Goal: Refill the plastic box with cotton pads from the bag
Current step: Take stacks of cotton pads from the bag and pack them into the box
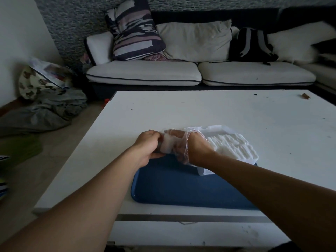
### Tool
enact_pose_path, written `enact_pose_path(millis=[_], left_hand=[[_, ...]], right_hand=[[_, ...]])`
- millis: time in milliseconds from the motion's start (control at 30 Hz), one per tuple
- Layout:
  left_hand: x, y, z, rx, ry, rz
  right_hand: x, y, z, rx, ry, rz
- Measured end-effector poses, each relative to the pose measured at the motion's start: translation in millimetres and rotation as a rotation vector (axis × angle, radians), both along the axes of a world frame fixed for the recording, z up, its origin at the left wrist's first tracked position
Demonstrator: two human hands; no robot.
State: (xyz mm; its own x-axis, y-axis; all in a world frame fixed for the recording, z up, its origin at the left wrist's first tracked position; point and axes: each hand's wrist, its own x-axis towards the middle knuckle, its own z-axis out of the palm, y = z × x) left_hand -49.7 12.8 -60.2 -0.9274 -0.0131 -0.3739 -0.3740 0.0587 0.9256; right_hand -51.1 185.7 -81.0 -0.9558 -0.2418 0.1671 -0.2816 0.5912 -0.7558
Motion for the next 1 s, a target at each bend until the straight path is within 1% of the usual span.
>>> enact_pose_path(millis=[33,100,133,233,333,400,500,533,633,800,933,1000], left_hand=[[-0.1,-0.2,-0.2,0.001,-0.002,-0.002],[1.2,1.6,-0.9,0.007,-0.010,-0.008],[1.9,3.4,-0.7,0.007,-0.013,-0.007],[2.6,7.6,0.7,0.033,-0.024,0.022],[0.6,6.6,2.1,0.113,-0.059,0.089],[0.1,5.0,1.1,0.141,-0.079,0.106],[-2.9,5.4,-2.9,0.170,-0.113,0.138],[-4.1,6.0,-4.4,0.178,-0.125,0.150],[-8.8,7.5,-7.7,0.186,-0.154,0.189],[-13.3,9.0,-10.9,0.168,-0.172,0.250],[-15.5,5.1,-15.4,0.160,-0.167,0.300],[-16.4,1.6,-16.8,0.171,-0.152,0.310]], right_hand=[[2.8,-0.8,4.0,0.096,0.008,0.002],[6.3,-0.5,3.3,0.135,0.089,0.067],[8.1,-0.5,3.4,0.121,0.116,0.056],[10.2,-3.8,6.7,0.193,0.150,-0.044],[12.4,-4.1,11.0,0.217,0.137,-0.065],[9.4,-6.0,7.4,0.276,0.124,-0.079],[9.8,-9.4,3.1,0.477,0.101,-0.212],[8.1,-9.2,-0.2,0.513,0.117,-0.219],[6.7,-6.5,0.1,0.430,0.081,-0.186],[8.8,0.4,5.0,0.310,0.036,-0.071],[15.7,10.8,9.5,0.311,-0.002,0.120],[18.4,11.9,10.0,0.332,0.031,0.089]])
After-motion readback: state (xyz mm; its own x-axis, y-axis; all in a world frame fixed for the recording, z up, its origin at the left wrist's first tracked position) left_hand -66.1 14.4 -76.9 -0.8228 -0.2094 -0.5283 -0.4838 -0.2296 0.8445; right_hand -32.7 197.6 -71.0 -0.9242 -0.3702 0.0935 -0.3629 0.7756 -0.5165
